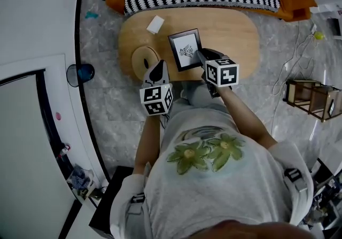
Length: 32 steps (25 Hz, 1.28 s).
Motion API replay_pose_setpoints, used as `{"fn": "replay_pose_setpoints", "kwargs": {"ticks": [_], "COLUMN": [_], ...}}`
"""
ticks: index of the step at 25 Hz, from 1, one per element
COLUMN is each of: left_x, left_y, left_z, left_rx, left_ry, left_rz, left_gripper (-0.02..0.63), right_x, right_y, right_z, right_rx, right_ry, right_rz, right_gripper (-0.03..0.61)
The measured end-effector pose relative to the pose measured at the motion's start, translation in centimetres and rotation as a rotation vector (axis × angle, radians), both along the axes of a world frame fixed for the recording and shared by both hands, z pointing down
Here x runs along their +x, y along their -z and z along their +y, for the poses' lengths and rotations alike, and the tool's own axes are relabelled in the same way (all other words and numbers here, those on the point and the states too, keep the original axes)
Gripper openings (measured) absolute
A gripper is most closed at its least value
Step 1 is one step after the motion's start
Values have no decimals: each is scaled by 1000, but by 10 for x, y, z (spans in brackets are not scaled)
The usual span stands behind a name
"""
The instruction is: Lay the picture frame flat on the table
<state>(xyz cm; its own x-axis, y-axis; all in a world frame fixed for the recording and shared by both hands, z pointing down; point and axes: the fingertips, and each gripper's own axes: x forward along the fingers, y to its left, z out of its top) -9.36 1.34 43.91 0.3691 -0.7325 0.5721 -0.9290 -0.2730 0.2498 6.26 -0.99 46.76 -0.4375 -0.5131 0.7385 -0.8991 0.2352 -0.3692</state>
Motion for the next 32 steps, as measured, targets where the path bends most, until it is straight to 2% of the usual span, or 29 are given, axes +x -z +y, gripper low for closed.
{"fn": "replay_pose_setpoints", "kwargs": {"ticks": [32], "left_x": [-16], "left_y": [-29], "left_z": [-10], "left_rx": [-65], "left_ry": [90], "left_rz": [1], "left_gripper": [15], "right_x": [-10], "right_y": [-73], "right_z": [-13], "right_rx": [-152], "right_ry": [81], "right_rz": [41], "right_gripper": [74]}}
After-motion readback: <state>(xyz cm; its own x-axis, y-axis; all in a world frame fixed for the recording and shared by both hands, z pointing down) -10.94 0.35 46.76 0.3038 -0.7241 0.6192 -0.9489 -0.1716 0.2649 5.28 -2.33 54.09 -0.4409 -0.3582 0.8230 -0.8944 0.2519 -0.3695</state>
